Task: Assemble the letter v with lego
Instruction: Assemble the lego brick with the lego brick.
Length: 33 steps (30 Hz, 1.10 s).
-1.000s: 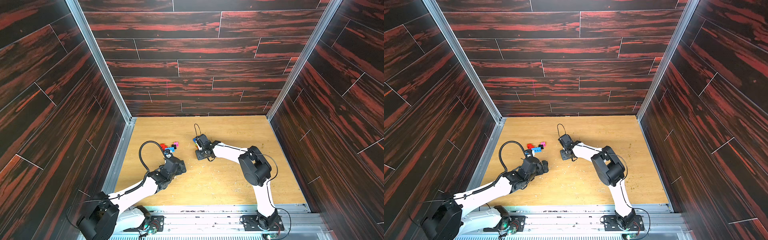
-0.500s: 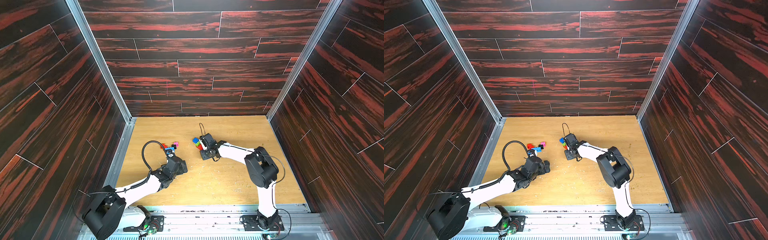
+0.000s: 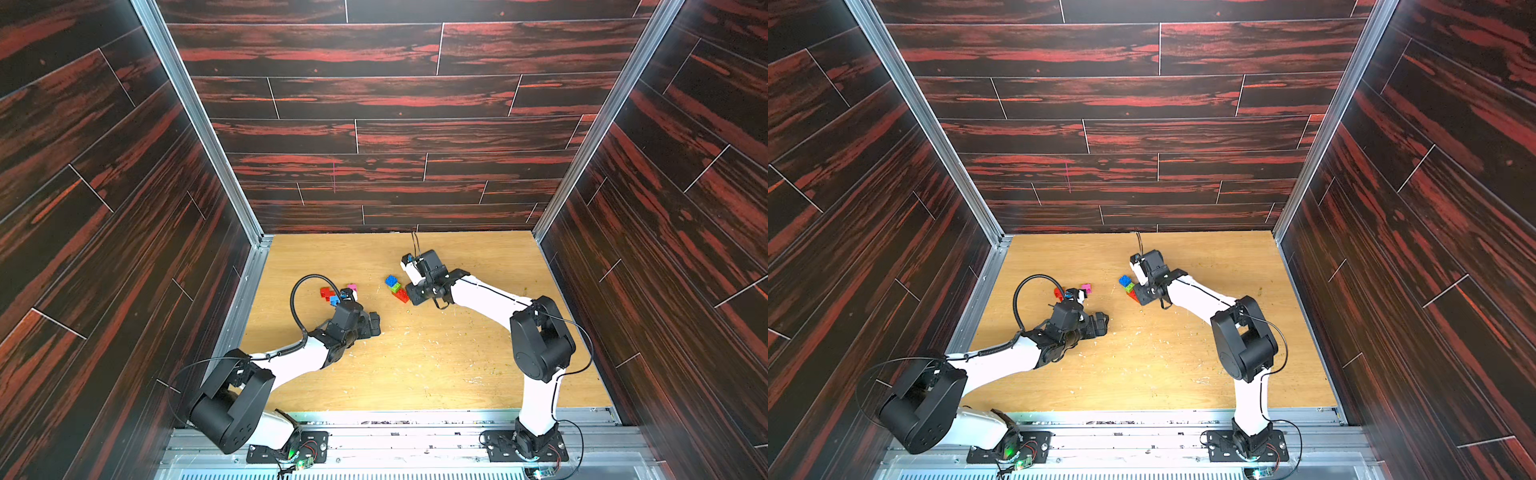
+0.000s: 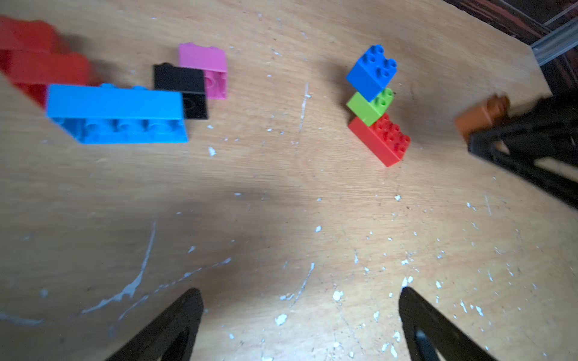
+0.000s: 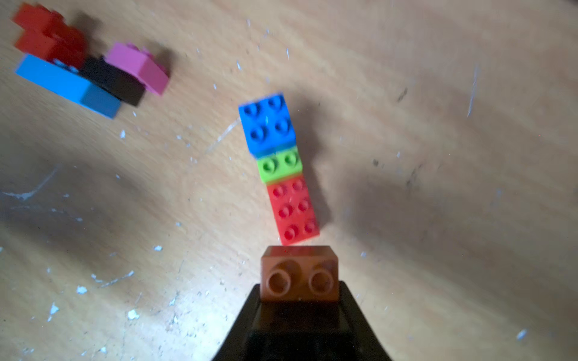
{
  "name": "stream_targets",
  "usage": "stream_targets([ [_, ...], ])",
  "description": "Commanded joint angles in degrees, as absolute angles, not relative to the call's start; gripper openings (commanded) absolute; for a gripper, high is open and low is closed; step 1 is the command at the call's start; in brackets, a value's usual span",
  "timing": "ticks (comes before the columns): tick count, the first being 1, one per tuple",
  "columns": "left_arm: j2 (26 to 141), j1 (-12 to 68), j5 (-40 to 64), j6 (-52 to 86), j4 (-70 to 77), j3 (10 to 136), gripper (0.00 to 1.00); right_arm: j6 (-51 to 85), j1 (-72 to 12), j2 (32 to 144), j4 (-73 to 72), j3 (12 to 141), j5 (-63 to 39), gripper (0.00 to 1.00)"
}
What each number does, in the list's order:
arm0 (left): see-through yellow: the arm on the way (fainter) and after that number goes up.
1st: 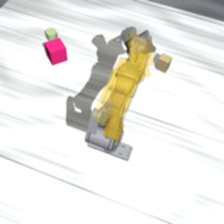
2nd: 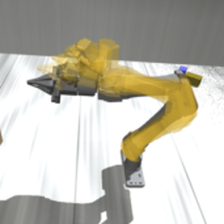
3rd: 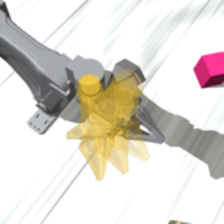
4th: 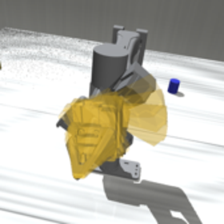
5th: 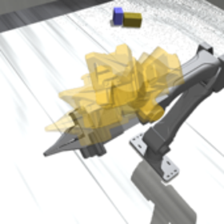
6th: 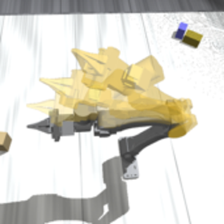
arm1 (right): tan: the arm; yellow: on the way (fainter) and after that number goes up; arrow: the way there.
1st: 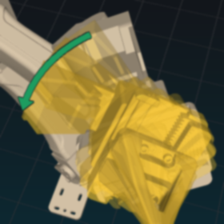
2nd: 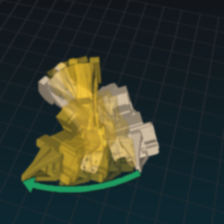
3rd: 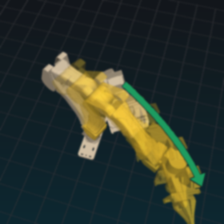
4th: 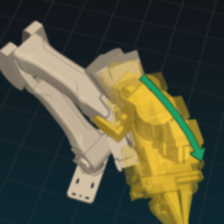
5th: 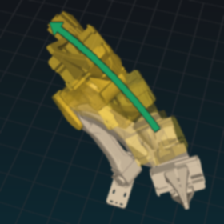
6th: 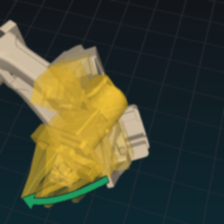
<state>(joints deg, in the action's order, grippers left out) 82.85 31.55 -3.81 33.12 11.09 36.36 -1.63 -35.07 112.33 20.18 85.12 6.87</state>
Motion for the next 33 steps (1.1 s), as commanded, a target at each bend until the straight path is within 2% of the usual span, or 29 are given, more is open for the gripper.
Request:
stream_targets([
  [1, 83.68, 31.33, 0.26, 28.68, 12.25, 39.62, 1.00, -5.20, -34.73, 116.03, 22.19, 88.72, 5.67, 0.30],
  [8, 88.72, 28.80, 7.27, 27.09, 15.69, 41.16, 1.00, -5.98, -34.63, 119.53, 22.86, 91.17, 5.89, 0.30],
  [19, 90.98, 26.82, 12.31, 24.80, 22.48, 39.11, 1.00, -6.11, -34.44, 119.71, 21.76, 89.60, 4.95, 0.30],
  [33, 91.12, 26.63, 11.98, 24.84, 22.05, 38.57, 1.00, -5.36, -33.56, 120.72, 20.59, 87.76, 4.44, 0.30],
])
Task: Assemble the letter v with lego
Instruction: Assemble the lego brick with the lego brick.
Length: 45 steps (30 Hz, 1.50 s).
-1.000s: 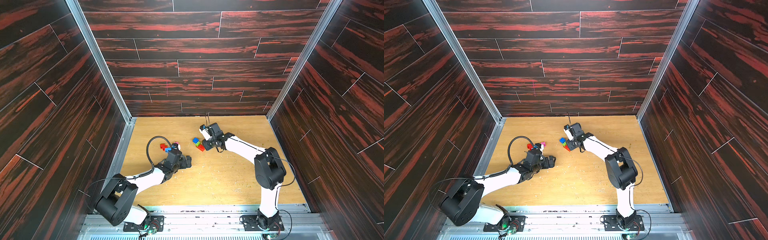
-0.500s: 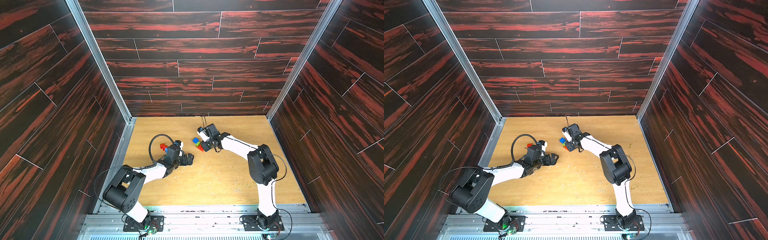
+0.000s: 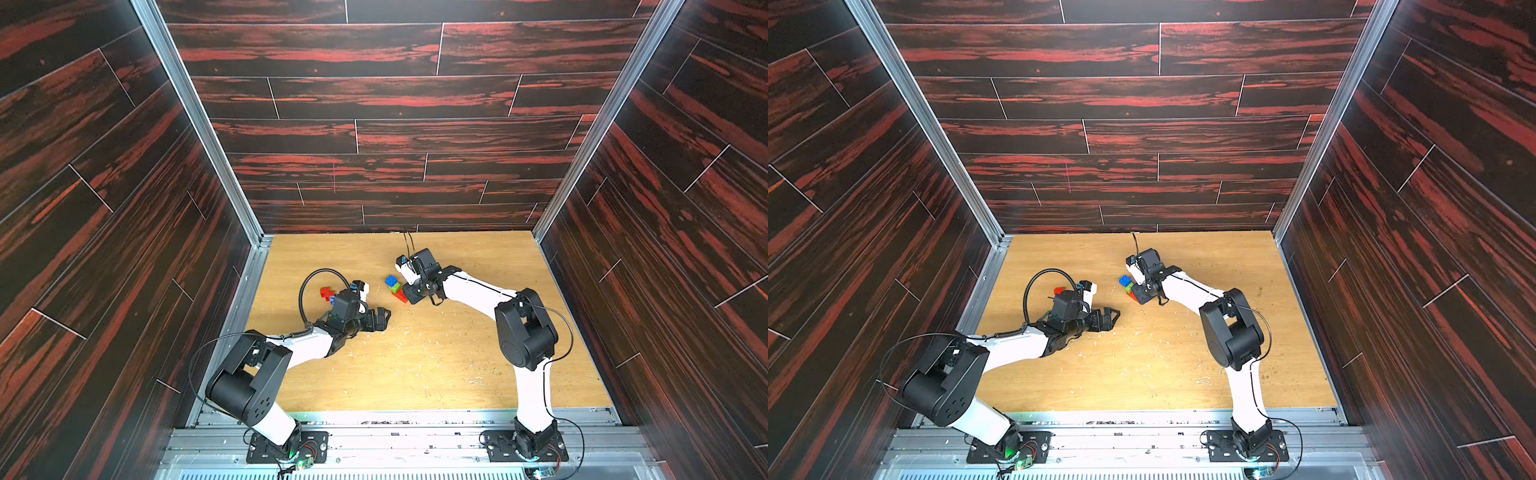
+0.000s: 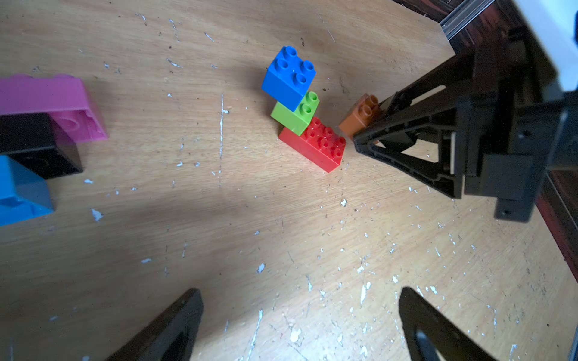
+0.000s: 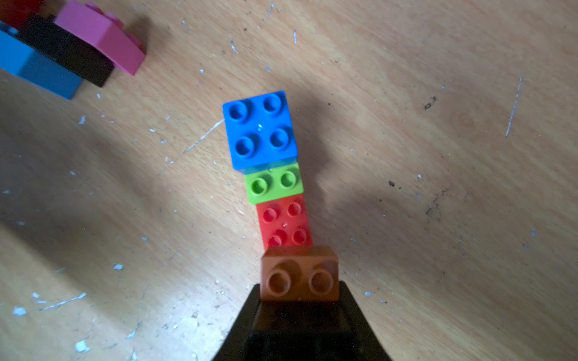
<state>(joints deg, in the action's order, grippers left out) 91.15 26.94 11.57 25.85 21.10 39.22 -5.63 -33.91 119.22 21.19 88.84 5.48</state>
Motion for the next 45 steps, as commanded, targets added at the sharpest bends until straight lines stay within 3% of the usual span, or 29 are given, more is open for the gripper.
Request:
stream_targets([
  [1, 91.14, 26.63, 12.03, 24.83, 22.06, 38.44, 1.00, -5.32, -33.55, 120.76, 20.57, 87.64, 4.24, 0.30],
  [45, 90.79, 26.63, 12.75, 25.43, 21.14, 38.14, 1.00, -7.38, -33.51, 120.29, 21.37, 82.04, 4.04, 0.29],
])
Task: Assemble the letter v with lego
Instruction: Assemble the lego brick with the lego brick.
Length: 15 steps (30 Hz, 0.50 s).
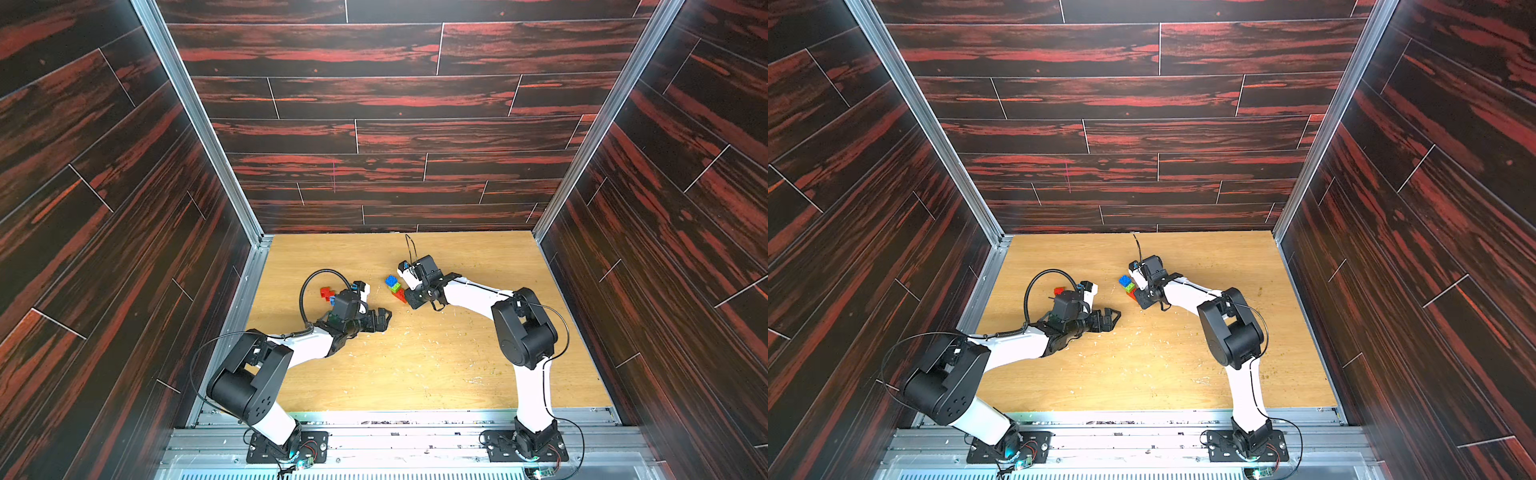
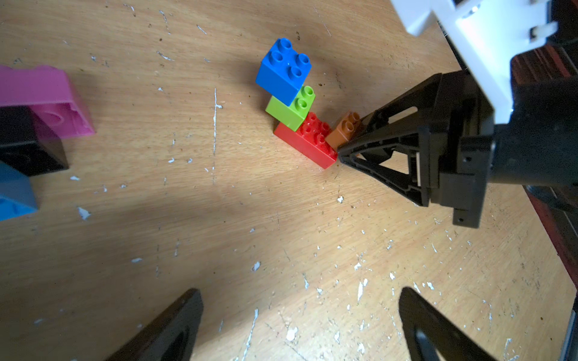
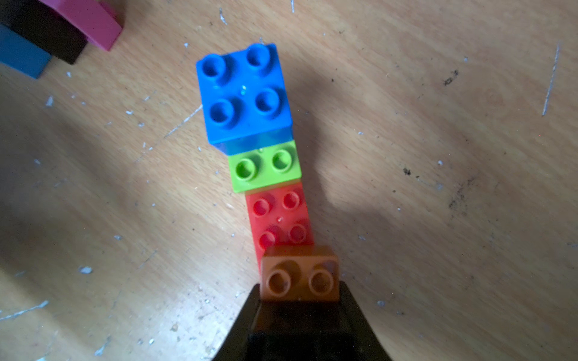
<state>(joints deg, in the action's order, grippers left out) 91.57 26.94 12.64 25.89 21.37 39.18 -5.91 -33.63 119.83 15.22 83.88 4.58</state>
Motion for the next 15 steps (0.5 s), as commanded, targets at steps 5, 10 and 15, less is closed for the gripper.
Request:
stream_targets([
  [5, 90.51, 26.63, 12.83, 25.46, 20.79, 38.23, 1.00, -7.60, -33.53, 120.75, 22.28, 82.27, 2.85, 0.29],
  [10, 90.05, 26.70, 12.73, 25.48, 20.66, 37.99, 1.00, -7.64, -33.56, 121.29, 22.24, 81.58, 2.96, 0.29],
  [15, 89.50, 26.63, 12.57, 25.36, 20.08, 37.92, 1.00, -6.86, -33.54, 121.65, 22.88, 81.97, 2.73, 0.29],
])
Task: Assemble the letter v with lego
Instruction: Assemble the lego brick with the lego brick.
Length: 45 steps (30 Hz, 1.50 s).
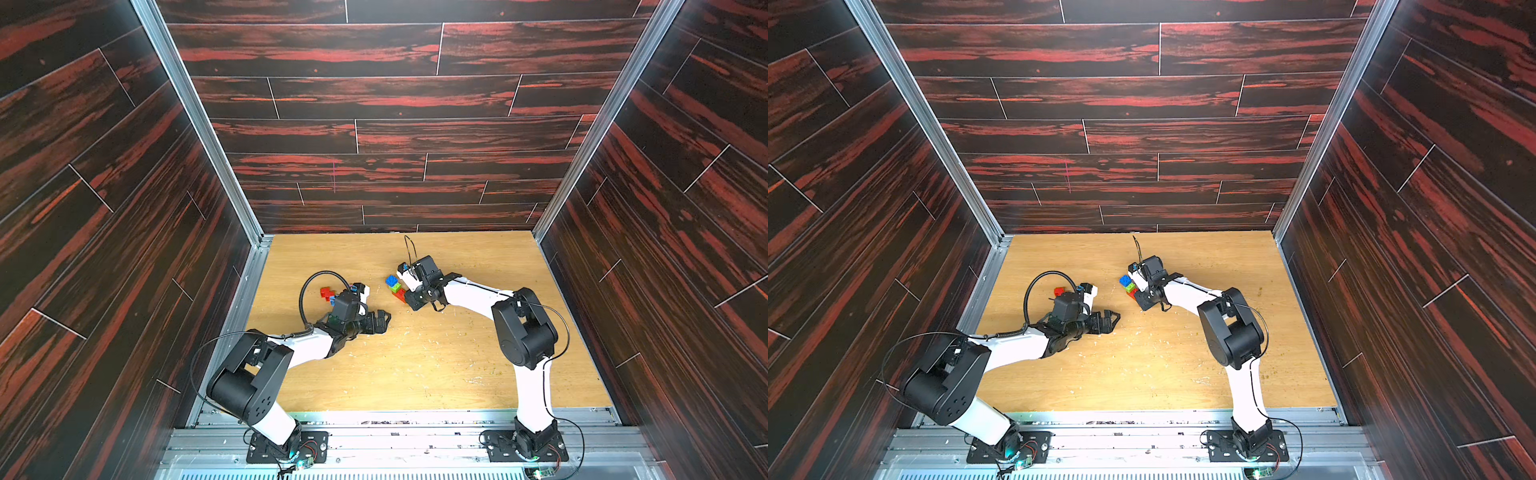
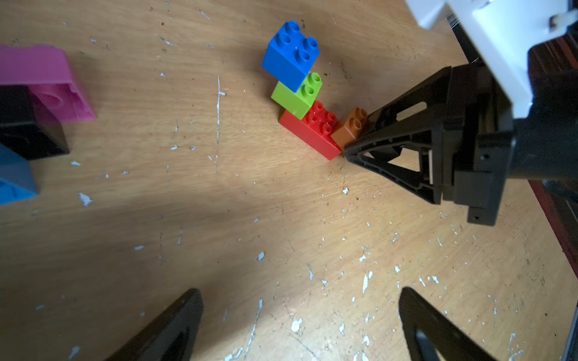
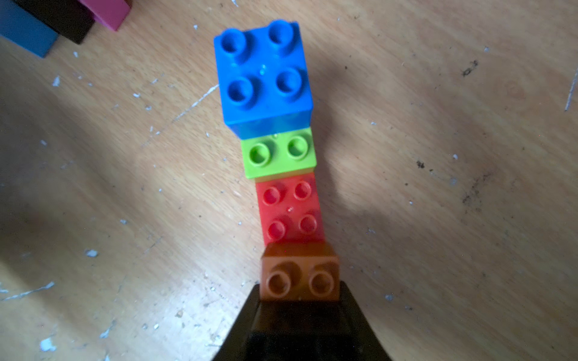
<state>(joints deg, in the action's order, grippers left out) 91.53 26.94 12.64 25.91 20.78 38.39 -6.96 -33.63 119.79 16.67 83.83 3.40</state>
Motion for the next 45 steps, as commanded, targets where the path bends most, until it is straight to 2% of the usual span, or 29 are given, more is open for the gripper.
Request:
stream_targets([
  [1, 89.37, 26.66, 12.42, 25.35, 20.07, 37.83, 1.00, -6.65, -33.65, 121.75, 23.17, 82.12, 2.88, 0.29],
  [13, 88.92, 26.63, 12.26, 25.58, 19.72, 37.80, 1.00, -5.66, -34.33, 123.33, 27.77, 85.01, 5.21, 0.29],
  [26, 88.46, 26.63, 11.95, 25.40, 19.08, 37.57, 1.00, -0.62, -36.18, 128.82, 35.22, 93.86, 10.01, 0.29],
  [34, 88.21, 26.64, 11.77, 25.49, 19.13, 37.39, 1.00, 0.62, -36.21, 126.13, 33.55, 93.74, 9.66, 0.32],
  [35, 88.28, 26.65, 11.86, 25.64, 19.20, 37.27, 1.00, 0.77, -36.36, 124.85, 32.35, 93.09, 9.83, 0.35],
  [38, 88.26, 26.63, 11.60, 25.97, 19.64, 36.80, 1.00, 1.38, -36.76, 121.94, 29.57, 92.16, 9.94, 0.56],
  [39, 88.37, 26.63, 11.58, 25.94, 19.73, 36.82, 1.00, 1.62, -36.76, 121.90, 30.06, 93.05, 9.83, 0.60],
  [41, 88.44, 26.63, 11.65, 26.06, 19.67, 36.90, 1.00, 1.80, -36.87, 121.82, 30.10, 94.29, 8.83, 0.66],
  [45, 88.31, 26.63, 11.85, 26.09, 19.60, 36.93, 1.00, 2.11, -37.20, 121.96, 29.01, 95.20, 9.37, 0.70],
])
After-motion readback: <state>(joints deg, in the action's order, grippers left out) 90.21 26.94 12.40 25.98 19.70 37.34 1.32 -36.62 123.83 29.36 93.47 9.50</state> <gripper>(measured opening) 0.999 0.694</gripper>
